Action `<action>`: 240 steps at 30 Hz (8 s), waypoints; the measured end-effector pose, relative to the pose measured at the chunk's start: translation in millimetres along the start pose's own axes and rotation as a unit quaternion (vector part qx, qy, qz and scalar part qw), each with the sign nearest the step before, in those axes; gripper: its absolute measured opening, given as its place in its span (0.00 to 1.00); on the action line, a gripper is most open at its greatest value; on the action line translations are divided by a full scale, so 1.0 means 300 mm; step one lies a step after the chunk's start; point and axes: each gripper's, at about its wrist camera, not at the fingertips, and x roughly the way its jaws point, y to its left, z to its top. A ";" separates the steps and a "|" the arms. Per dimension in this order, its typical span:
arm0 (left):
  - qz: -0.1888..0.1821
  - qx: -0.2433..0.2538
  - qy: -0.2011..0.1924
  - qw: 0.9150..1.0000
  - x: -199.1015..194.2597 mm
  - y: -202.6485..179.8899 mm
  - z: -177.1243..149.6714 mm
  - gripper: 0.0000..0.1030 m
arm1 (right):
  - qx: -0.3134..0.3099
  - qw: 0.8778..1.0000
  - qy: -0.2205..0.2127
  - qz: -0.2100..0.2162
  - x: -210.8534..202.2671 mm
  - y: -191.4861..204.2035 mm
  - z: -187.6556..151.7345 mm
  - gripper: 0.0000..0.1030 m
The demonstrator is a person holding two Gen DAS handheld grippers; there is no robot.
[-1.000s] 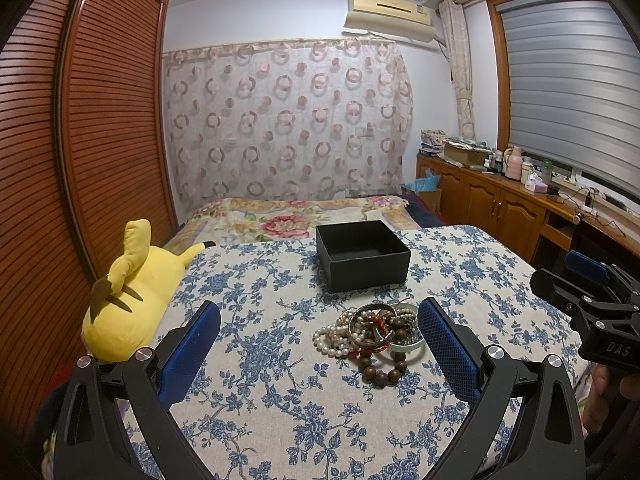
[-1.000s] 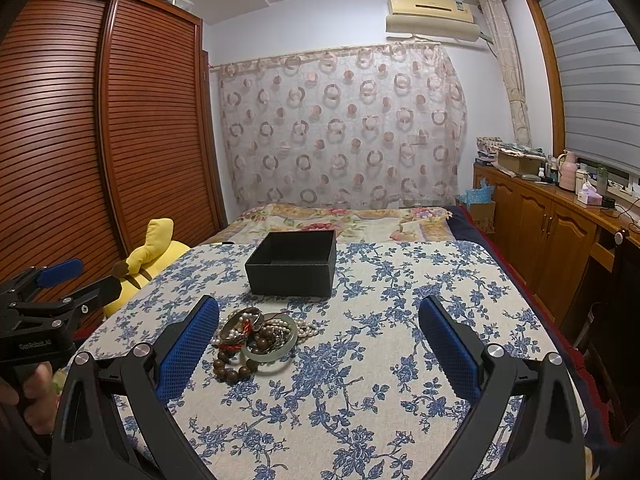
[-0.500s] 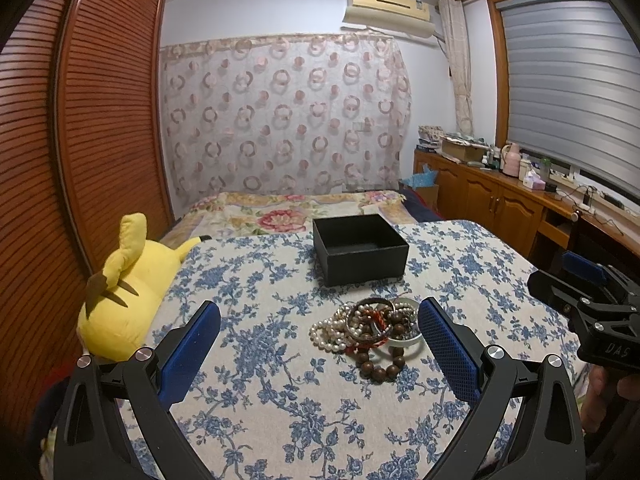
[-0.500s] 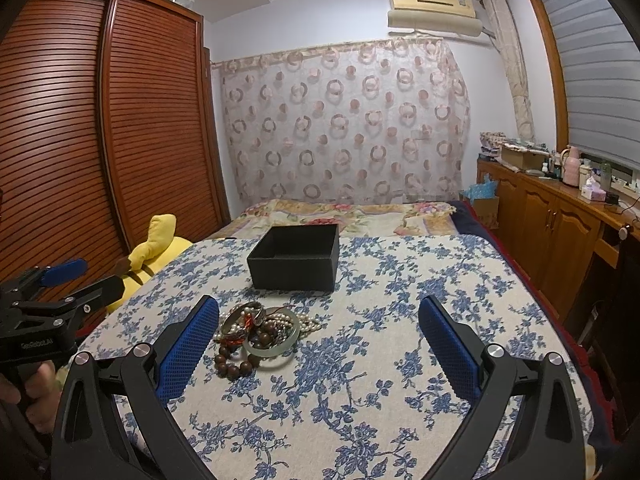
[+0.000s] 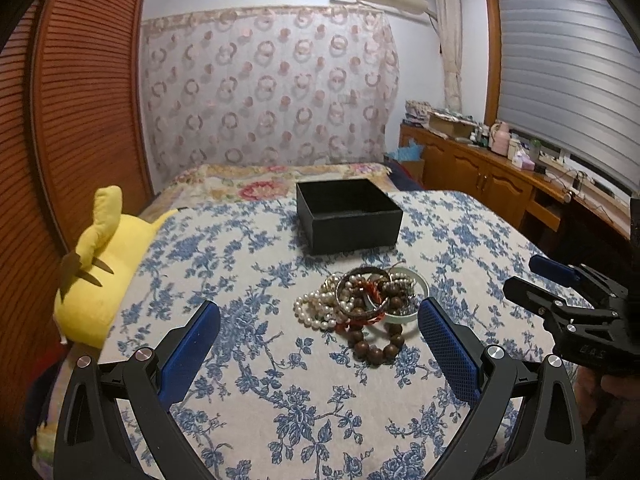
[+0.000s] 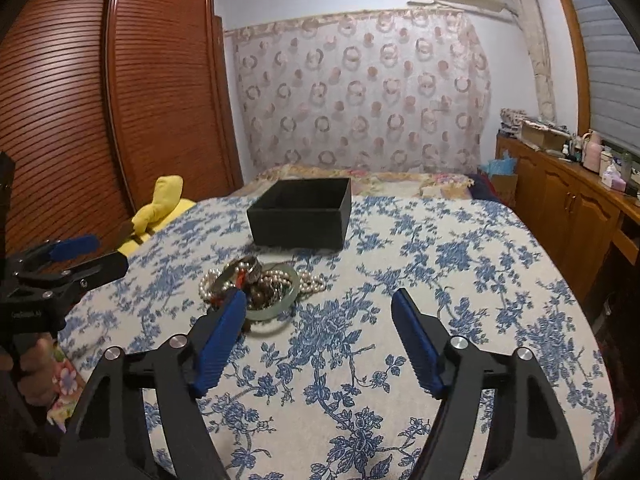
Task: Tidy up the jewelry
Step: 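Grasp the jade bangle with the right tool while the left tool grasps the silver bangle, then carry both bangles into the black box and open both tools, then withdraw both tools from the box back toward the jewelry pile, then grasp the pearl necklace with the left tool and lift it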
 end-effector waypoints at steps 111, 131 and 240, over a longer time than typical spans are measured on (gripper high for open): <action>-0.082 -0.009 0.041 0.996 0.323 0.103 0.181 0.54 | -0.042 0.996 0.070 0.046 0.459 -0.062 0.364 0.10; -0.050 0.013 0.054 0.997 0.522 0.072 0.328 0.54 | -0.030 0.992 0.118 0.045 0.746 -0.092 0.412 0.20; -0.092 0.074 0.112 0.987 0.383 0.118 0.085 0.06 | -0.031 0.991 0.116 0.066 0.313 -0.023 -0.003 0.53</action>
